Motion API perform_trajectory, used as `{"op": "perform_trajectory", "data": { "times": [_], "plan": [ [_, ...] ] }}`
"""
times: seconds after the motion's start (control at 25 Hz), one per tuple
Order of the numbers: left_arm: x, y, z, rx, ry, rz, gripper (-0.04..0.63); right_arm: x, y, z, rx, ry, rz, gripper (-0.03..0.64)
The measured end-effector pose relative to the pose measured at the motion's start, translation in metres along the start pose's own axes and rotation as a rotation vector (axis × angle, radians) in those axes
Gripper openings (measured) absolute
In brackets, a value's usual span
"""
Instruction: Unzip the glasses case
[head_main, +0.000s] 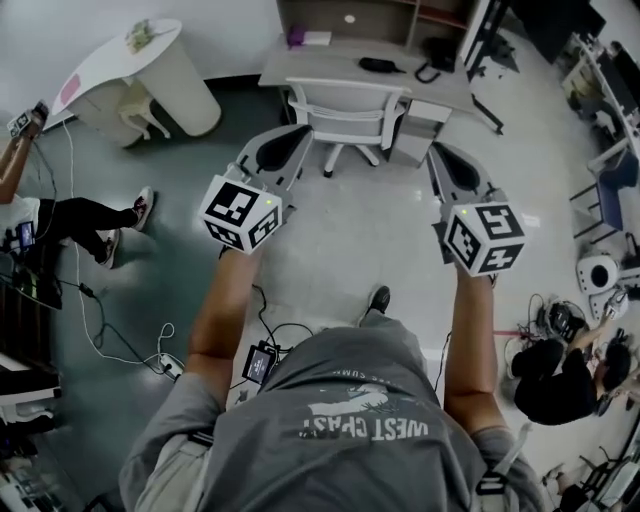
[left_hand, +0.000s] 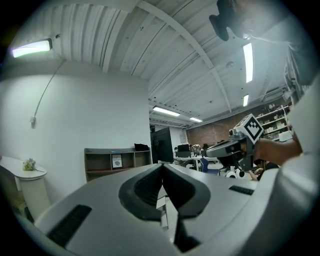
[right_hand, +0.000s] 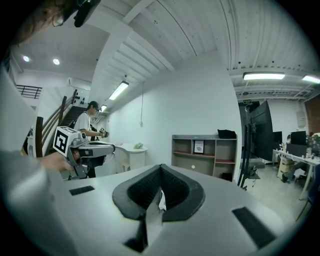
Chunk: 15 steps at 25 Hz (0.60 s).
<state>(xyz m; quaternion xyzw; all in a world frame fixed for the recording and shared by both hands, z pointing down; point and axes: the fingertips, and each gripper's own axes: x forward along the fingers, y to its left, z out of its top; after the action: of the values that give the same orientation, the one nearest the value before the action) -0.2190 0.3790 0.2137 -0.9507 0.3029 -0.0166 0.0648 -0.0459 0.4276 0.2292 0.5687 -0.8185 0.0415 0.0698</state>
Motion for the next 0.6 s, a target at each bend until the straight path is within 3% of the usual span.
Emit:
{"op": "perform_trajectory", "data": {
  "times": [0.6],
  "plan": [
    [0.131,0.008,0.006,0.029,0.057,0.078,0.0,0.056,-0.139,-0.005,0.06,-0.028,0.116,0.009]
  ]
}}
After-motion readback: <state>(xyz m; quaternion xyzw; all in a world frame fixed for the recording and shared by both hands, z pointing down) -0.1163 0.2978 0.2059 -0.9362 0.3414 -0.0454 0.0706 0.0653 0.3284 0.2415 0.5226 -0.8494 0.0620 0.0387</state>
